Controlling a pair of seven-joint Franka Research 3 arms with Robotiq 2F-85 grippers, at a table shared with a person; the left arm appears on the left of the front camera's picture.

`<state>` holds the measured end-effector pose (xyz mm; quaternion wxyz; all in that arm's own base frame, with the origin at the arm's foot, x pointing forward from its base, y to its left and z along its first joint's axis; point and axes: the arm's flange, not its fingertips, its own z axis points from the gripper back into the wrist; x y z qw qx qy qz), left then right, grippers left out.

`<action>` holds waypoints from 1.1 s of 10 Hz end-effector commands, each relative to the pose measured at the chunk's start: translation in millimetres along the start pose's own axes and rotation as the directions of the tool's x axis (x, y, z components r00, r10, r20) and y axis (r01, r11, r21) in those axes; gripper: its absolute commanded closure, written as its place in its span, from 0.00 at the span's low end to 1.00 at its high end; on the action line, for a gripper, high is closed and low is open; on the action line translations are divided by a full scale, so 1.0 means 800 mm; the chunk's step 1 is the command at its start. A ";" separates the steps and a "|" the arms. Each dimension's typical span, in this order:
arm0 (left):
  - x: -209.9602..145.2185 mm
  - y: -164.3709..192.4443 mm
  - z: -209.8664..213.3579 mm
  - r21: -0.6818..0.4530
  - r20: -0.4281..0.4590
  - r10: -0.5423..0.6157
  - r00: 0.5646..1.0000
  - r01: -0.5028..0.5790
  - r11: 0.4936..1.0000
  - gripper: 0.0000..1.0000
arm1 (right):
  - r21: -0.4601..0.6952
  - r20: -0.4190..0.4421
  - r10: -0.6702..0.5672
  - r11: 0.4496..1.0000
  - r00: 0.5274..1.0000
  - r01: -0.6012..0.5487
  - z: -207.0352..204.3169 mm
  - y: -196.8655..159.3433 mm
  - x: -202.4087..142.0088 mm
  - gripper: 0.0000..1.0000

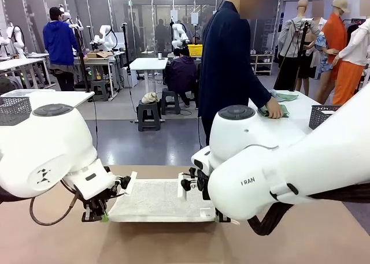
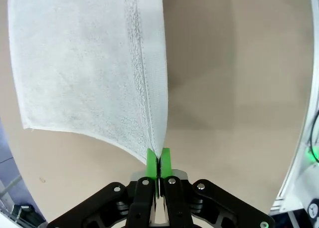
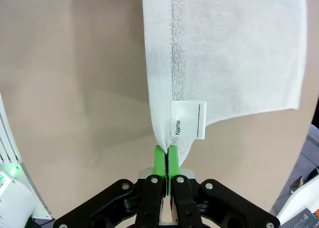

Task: Fold the towels and place them in the basket.
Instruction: When a person lays out a Towel with hook on the table, fold it in half twice.

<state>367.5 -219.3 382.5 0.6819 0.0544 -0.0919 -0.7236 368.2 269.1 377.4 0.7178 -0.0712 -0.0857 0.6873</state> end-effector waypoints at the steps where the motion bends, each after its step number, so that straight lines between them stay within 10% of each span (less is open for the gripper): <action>1: 0.000 0.005 0.016 -0.009 -0.056 0.010 0.998 -0.011 1.000 1.00 | -0.019 -0.027 -0.010 1.000 1.000 0.010 0.019 -0.004 0.002 1.00; 11: 0.001 0.025 0.019 -0.042 0.006 -0.030 1.000 0.030 0.999 0.97 | 0.017 0.019 0.013 1.000 1.000 -0.014 0.021 -0.025 0.003 0.97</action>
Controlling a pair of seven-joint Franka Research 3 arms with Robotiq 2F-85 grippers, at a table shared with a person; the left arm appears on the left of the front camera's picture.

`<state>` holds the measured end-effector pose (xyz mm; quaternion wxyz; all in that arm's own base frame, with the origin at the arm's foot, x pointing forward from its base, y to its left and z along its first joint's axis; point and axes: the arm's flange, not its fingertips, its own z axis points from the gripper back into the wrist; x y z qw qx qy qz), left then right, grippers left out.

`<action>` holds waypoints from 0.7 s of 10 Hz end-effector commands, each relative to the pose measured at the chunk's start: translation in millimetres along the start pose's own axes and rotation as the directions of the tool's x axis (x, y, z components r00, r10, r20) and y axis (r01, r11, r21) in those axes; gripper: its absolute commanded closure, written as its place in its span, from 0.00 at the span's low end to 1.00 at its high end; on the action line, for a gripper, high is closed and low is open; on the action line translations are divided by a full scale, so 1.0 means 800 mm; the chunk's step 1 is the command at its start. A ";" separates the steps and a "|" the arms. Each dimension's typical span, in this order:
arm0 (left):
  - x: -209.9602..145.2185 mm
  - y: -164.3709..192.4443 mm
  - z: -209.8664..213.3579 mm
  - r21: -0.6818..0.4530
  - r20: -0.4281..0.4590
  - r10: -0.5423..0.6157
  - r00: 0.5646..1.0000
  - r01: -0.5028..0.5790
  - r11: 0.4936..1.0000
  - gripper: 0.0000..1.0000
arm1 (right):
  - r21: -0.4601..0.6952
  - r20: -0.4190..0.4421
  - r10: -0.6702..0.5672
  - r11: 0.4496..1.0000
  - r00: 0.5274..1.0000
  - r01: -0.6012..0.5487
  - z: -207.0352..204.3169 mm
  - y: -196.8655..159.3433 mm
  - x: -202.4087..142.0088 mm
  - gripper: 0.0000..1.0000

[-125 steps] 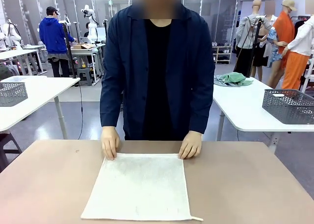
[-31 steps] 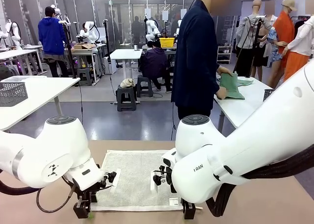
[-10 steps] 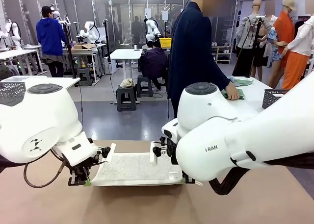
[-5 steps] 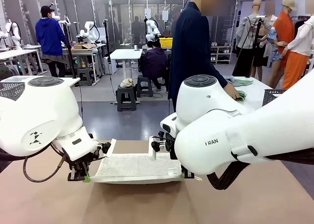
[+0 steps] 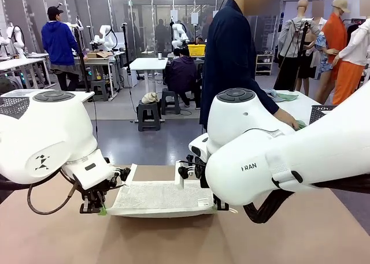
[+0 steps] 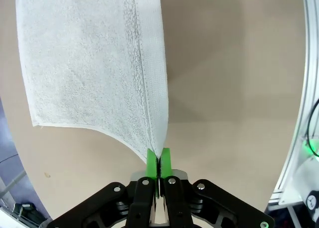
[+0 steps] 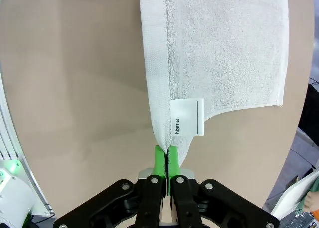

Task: Fold the towels and place them in the basket.
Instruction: When a person lays out a Towel with hook on the table, fold it in half twice.

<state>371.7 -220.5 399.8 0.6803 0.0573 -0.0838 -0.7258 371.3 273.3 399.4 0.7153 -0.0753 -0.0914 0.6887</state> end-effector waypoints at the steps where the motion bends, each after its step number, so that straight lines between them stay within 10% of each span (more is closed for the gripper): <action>1: -0.001 0.035 -0.003 -0.060 0.037 -0.050 0.998 0.052 0.997 0.97 | 0.045 0.021 0.013 0.999 1.000 -0.014 -0.009 -0.035 -0.006 0.97; 7: -0.003 0.161 -0.041 -0.210 0.026 -0.083 0.996 0.086 0.974 0.97 | 0.131 0.069 0.025 0.991 0.997 -0.034 -0.053 -0.146 -0.004 0.97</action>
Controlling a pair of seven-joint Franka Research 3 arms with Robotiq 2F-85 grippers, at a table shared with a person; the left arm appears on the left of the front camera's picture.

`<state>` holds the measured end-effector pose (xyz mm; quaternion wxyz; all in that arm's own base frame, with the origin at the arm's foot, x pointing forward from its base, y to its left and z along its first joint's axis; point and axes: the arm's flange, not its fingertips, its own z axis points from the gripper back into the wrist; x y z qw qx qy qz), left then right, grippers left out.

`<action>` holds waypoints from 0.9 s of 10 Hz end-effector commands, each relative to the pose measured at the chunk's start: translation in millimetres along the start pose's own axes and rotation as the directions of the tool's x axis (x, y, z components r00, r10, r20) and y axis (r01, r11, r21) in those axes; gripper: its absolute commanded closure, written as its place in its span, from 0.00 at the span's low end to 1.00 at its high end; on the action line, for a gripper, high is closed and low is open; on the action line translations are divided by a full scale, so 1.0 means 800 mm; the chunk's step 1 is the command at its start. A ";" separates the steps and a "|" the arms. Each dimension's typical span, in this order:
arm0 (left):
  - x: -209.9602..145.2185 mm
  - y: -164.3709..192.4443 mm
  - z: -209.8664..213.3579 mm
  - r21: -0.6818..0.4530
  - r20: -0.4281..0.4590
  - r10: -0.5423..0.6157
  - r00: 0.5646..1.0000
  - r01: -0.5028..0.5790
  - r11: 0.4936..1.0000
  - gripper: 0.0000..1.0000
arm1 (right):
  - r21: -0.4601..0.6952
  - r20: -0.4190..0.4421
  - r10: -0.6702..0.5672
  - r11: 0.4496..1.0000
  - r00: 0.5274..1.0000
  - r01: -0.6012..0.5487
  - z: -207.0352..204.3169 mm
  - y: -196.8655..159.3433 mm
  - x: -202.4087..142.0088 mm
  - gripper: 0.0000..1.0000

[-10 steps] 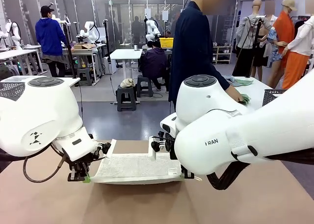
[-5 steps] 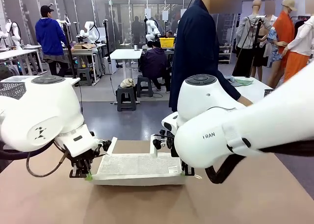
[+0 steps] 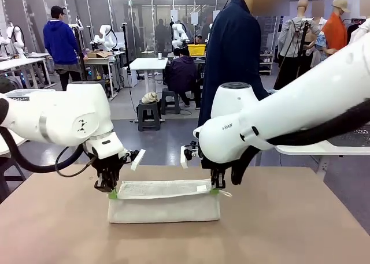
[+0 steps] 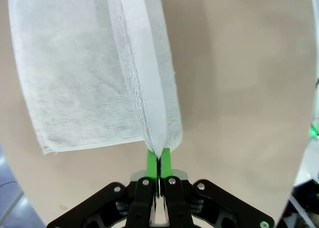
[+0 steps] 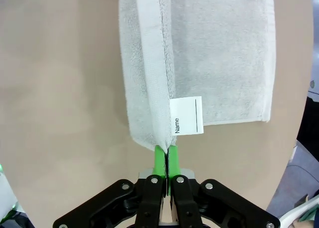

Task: Fold the towels and place them in the basket.
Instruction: When a person lays out a Towel with hook on the table, fold it in half twice.

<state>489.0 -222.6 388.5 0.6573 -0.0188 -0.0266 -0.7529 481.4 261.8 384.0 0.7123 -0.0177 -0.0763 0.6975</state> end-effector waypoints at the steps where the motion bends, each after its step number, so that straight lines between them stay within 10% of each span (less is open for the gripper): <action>1: 0.000 0.042 0.001 -0.023 -0.046 -0.004 0.999 0.003 1.000 0.97 | 0.030 0.001 0.026 0.999 1.000 -0.026 -0.012 -0.038 0.008 0.97; 9: -0.006 0.124 -0.035 0.002 -0.084 0.087 0.993 -0.087 0.996 0.97 | -0.005 -0.060 0.006 1.000 0.998 -0.007 -0.067 -0.110 0.017 0.97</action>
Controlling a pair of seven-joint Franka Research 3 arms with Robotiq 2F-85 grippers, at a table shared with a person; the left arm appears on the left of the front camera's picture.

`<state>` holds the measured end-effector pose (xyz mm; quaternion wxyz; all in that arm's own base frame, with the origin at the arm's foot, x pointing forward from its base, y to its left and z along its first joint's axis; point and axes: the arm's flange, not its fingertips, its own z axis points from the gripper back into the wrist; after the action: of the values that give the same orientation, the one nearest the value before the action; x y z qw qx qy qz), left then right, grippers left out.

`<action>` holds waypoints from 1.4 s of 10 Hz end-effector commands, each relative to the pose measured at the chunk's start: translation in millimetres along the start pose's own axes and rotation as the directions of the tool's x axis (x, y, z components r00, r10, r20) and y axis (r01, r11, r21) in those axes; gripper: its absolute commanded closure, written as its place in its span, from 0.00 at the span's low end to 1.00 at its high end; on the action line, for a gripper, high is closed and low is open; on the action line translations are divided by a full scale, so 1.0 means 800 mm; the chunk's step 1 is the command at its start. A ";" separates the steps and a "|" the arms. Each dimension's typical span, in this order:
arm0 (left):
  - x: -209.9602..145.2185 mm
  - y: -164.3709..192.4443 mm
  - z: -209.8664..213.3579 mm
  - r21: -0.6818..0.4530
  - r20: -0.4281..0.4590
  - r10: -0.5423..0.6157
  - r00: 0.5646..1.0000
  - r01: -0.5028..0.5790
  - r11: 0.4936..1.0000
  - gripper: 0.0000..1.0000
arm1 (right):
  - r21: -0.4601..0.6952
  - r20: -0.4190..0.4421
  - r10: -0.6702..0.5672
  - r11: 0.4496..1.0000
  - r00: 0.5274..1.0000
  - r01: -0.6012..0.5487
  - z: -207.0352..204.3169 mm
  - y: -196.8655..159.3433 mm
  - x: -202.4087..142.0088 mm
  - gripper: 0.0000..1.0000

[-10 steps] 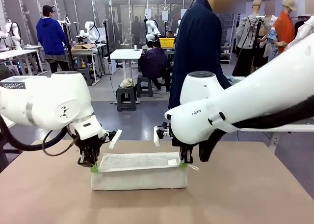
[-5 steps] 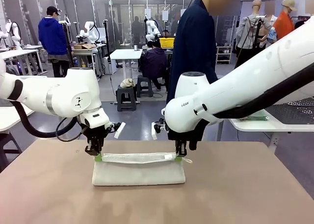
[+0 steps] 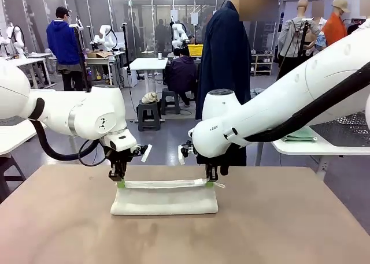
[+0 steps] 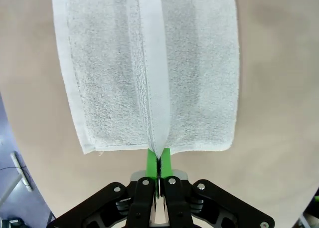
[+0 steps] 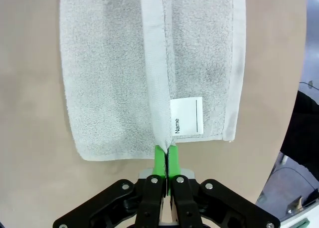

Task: Fold the towels and place them in the basket.
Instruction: When a person lays out a Towel with hook on the table, fold it in half twice.

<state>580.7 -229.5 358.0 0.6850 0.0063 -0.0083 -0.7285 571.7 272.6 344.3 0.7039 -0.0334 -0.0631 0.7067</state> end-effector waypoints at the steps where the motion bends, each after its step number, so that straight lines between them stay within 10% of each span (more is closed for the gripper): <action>1: 0.002 0.018 0.001 -0.002 -0.021 0.018 1.000 -0.018 1.000 0.97 | -0.014 -0.030 -0.014 1.000 0.999 0.014 -0.004 -0.013 0.006 0.97; 5: -0.005 0.028 -0.006 0.014 -0.027 0.036 0.999 -0.036 0.999 0.97 | -0.038 -0.028 -0.013 0.999 1.000 0.012 -0.011 -0.021 0.013 0.97; 10: -0.009 0.019 -0.001 0.139 0.005 0.064 0.998 -0.064 0.988 0.48 | -0.146 -0.020 -0.030 0.989 0.999 0.026 -0.005 -0.012 0.009 0.39; 14: -0.032 -0.035 0.076 0.082 0.124 0.031 0.992 -0.042 0.996 0.34 | -0.022 0.044 -0.133 0.991 0.990 0.134 0.063 0.038 0.001 0.33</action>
<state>585.3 -223.2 393.7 0.7005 0.0281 -0.0796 -0.7086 565.6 284.6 367.3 0.7232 -0.0523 -0.0983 0.6816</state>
